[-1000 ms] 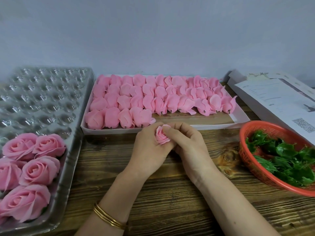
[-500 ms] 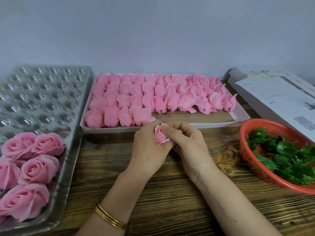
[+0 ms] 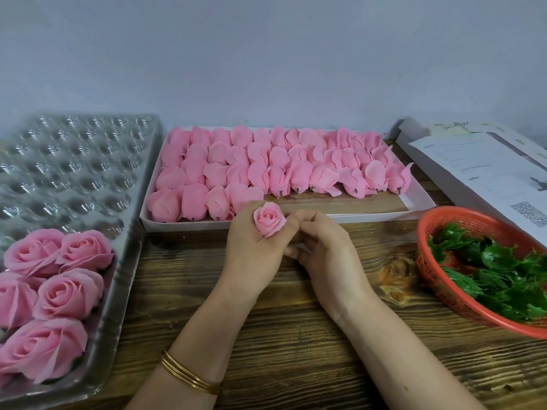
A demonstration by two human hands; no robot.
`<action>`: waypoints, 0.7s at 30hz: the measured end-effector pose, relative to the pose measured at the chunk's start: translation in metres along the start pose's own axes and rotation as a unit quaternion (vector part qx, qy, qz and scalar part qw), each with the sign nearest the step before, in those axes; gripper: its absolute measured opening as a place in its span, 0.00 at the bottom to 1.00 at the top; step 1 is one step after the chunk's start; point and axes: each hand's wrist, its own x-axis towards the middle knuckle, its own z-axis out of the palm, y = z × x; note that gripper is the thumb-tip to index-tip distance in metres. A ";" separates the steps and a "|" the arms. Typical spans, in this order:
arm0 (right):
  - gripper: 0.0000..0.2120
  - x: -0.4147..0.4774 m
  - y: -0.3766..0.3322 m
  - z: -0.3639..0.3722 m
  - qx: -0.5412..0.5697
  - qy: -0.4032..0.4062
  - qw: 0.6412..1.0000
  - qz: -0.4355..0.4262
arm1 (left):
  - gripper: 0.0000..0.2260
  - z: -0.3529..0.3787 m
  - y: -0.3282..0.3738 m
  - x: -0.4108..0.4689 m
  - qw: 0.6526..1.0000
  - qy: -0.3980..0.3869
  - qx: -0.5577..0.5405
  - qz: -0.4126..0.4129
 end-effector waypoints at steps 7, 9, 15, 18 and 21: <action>0.20 -0.003 0.009 0.001 -0.110 -0.061 0.987 -0.101 | 0.06 0.002 0.007 -0.002 0.993 -0.017 -0.114 -0.029; 0.21 -0.004 0.009 0.002 -0.127 -0.053 0.984 -0.116 | 0.10 0.003 0.007 -0.002 0.990 -0.030 -0.132 -0.032; 0.25 -0.005 0.007 0.005 -0.157 -0.032 0.978 -0.132 | 0.14 0.001 0.007 -0.001 0.984 -0.067 -0.157 -0.056; 0.23 -0.005 0.005 0.003 -0.114 -0.033 0.988 -0.104 | 0.06 -0.002 0.008 0.002 0.980 -0.090 -0.161 -0.073; 0.22 -0.004 0.004 0.000 -0.061 -0.059 0.995 -0.055 | 0.04 -0.006 0.009 0.002 0.974 -0.123 -0.159 -0.099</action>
